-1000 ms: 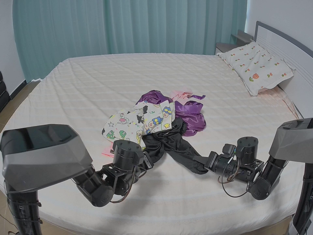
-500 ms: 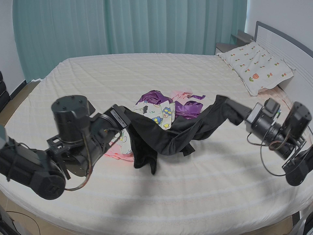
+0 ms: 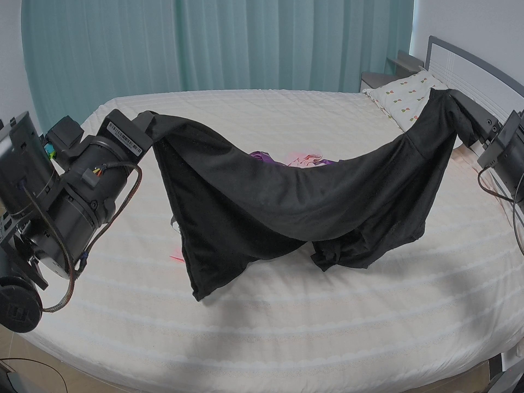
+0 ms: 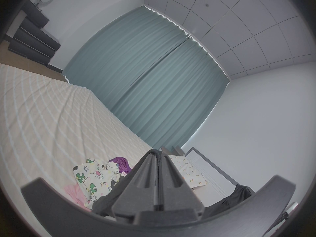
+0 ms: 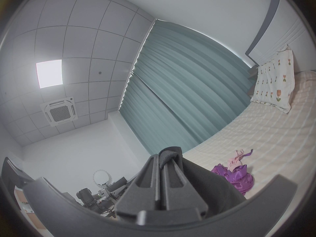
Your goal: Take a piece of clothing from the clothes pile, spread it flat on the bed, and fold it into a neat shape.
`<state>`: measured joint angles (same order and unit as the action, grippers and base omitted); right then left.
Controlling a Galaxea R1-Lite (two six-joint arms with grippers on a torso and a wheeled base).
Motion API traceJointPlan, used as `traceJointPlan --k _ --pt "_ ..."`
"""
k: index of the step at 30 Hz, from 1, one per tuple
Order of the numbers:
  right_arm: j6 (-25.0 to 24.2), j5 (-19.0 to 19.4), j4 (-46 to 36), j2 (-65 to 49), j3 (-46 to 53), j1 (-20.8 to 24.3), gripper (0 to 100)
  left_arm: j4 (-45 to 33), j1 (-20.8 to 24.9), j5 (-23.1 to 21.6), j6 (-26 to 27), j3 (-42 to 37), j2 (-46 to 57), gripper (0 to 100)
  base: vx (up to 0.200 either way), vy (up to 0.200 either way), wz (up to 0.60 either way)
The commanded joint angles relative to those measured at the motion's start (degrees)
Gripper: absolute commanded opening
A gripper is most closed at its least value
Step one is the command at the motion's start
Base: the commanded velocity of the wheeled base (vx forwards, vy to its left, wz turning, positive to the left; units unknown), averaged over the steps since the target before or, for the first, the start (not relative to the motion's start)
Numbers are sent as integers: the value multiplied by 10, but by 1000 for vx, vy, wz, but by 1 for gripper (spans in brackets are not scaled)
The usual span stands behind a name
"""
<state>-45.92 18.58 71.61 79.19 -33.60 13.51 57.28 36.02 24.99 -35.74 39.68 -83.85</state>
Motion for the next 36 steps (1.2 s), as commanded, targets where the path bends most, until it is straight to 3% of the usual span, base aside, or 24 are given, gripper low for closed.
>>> traceJointPlan --k 1,7,13,18,22,27,36 --pt "0 5 -3 -16 93 2 0 3 2 1 -19 -46 -40 0 0 0 0" --pt "-11 1 0 6 155 -6 0 4 5 0 -79 -58 -78 0 0 0 0" --pt "-24 1 -1 43 163 -7 0 5 13 -1 -104 -107 -74 0 0 0 0" --pt "-23 -4 1 81 191 73 0 4 24 -27 -132 -122 -88 0 0 0 0" --pt "-24 -54 14 107 190 117 0 3 48 -37 -147 -125 -96 0 0 0 0" --pt "-24 -89 26 117 191 150 0 1 80 -37 -153 -128 -110 0 0 0 0" --pt "-22 -97 26 105 191 166 0 1 88 -37 -173 -128 -121 0 0 0 0"
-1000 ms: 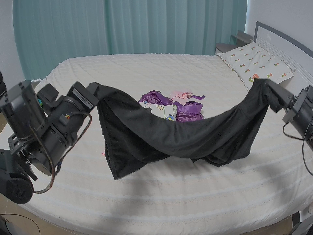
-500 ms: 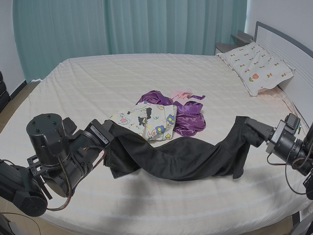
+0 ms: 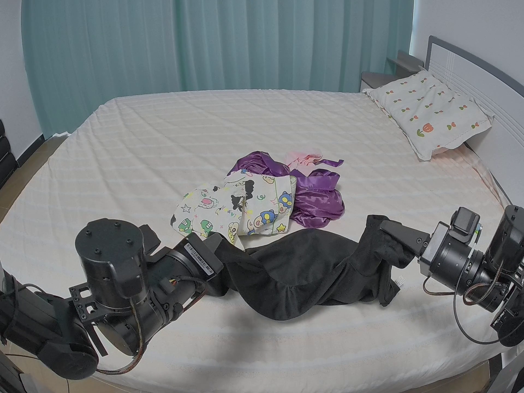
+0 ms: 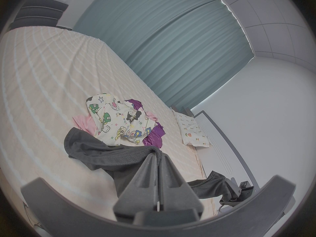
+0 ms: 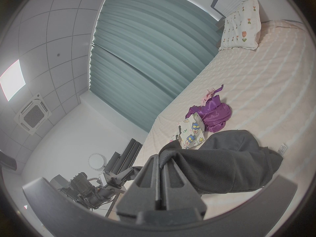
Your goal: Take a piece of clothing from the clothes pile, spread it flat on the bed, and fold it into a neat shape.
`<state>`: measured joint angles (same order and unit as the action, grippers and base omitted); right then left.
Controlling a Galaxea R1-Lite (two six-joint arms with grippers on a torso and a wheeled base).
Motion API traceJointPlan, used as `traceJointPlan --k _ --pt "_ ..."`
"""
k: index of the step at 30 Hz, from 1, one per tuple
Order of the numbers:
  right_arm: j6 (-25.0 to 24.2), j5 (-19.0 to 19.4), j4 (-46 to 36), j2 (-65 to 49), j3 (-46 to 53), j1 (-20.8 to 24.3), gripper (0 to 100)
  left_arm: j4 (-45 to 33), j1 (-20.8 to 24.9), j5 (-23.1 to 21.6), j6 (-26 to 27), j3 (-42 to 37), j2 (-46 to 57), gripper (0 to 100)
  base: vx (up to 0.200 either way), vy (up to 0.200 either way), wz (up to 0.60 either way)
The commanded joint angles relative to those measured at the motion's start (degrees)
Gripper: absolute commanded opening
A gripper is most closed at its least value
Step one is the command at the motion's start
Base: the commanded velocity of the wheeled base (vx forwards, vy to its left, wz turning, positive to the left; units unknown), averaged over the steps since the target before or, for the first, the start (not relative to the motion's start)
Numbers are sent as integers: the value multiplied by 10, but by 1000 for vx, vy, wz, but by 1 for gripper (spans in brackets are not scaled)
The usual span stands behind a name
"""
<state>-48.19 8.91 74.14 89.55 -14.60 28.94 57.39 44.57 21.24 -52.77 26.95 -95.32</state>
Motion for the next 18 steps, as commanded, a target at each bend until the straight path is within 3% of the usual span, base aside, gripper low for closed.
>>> traceJointPlan --k 1,5,18 --pt "1 -4 0 -1 2 14 0 0 3 0 -2 -1 -7 0 0 0 0" --pt "2 -23 -1 -3 -2 19 0 0 3 1 -3 -1 -6 0 -150 0 0" --pt "2 -29 0 -13 -3 20 0 -1 3 2 -11 -1 -2 0 -185 0 0"
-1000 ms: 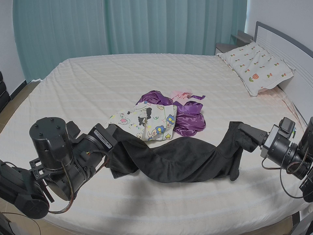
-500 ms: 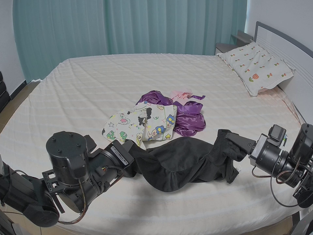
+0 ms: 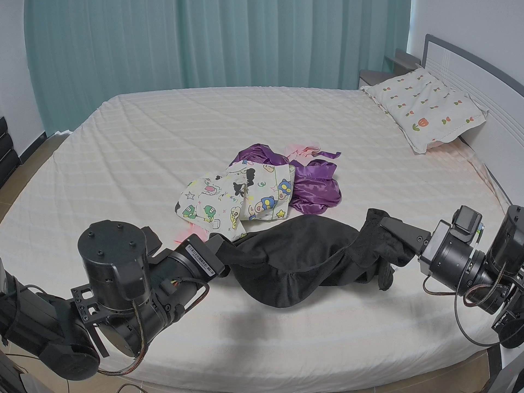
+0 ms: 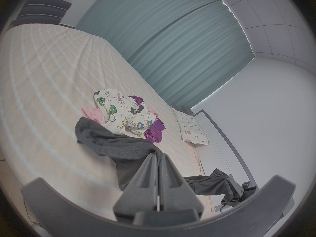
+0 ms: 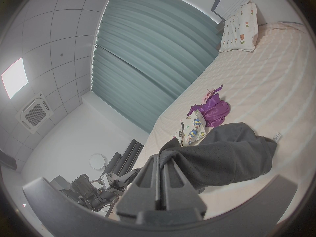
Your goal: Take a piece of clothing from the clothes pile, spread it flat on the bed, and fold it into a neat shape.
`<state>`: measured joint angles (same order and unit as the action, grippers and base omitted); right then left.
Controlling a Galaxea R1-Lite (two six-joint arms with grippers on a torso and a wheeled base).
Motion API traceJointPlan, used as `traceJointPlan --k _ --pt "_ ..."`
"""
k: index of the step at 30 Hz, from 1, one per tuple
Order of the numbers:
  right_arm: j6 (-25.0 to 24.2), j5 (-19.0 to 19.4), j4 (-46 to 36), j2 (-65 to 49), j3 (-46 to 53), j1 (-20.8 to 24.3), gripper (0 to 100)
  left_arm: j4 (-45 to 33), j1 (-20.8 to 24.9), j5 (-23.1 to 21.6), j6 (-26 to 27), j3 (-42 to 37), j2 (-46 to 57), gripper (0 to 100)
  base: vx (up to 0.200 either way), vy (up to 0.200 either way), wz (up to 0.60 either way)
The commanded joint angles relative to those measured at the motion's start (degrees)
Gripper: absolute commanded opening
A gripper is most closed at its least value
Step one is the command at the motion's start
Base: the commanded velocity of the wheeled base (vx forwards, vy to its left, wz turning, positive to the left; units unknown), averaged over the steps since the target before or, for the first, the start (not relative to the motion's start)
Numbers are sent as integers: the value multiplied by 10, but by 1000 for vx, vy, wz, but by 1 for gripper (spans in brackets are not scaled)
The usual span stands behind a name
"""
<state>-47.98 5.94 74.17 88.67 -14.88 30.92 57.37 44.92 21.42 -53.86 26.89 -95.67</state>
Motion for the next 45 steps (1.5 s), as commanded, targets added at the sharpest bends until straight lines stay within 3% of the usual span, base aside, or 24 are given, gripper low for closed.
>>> traceJointPlan --k 1,14,45 --pt "0 0 0 -6 -1 0 0 -1 0 0 0 0 1 0 0 0 0" --pt "1 0 0 -14 0 -1 0 1 -3 0 -11 1 4 0 0 0 0" --pt "39 -20 0 -25 -1 -14 0 2 -6 -2 -12 1 36 0 0 -200 0"
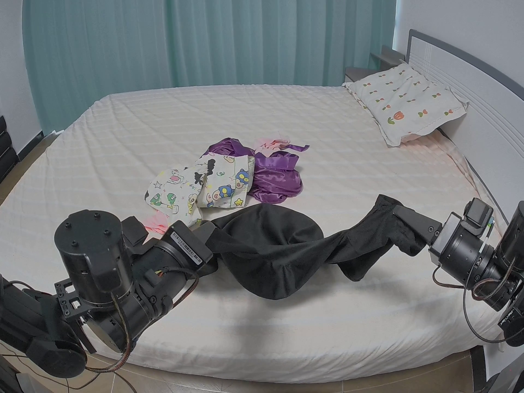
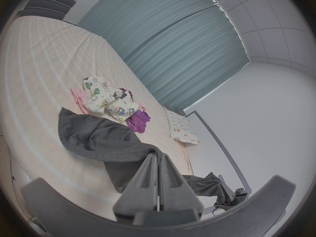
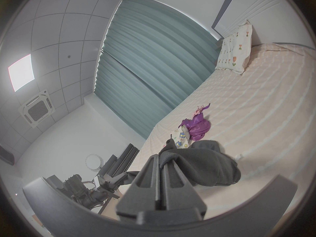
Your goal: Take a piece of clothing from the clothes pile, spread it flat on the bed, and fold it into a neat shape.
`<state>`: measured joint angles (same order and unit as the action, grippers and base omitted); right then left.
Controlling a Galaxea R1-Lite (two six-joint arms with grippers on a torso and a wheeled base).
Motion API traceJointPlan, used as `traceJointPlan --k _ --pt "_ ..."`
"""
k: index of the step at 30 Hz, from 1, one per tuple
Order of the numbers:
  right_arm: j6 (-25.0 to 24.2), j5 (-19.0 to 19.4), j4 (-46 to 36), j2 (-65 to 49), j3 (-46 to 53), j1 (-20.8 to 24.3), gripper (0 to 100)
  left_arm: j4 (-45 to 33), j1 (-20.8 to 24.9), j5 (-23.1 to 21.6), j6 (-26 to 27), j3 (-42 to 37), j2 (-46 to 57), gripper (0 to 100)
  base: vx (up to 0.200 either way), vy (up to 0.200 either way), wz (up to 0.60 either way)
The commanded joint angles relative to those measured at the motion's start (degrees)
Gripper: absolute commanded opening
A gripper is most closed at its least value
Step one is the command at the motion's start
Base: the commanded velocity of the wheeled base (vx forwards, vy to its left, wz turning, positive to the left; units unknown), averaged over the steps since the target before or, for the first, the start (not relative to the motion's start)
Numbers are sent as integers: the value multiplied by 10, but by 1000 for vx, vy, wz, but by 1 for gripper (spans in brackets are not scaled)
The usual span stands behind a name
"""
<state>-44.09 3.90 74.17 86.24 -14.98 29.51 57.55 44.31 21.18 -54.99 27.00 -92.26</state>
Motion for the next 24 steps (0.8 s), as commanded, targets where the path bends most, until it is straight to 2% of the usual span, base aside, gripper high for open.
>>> traceJointPlan --k 1,24 --pt "0 1 0 -2 0 0 0 0 0 0 0 0 1 0 0 -200 0" --pt "4 0 0 -4 4 1 0 -2 0 -3 1 0 6 0 0 -200 0"
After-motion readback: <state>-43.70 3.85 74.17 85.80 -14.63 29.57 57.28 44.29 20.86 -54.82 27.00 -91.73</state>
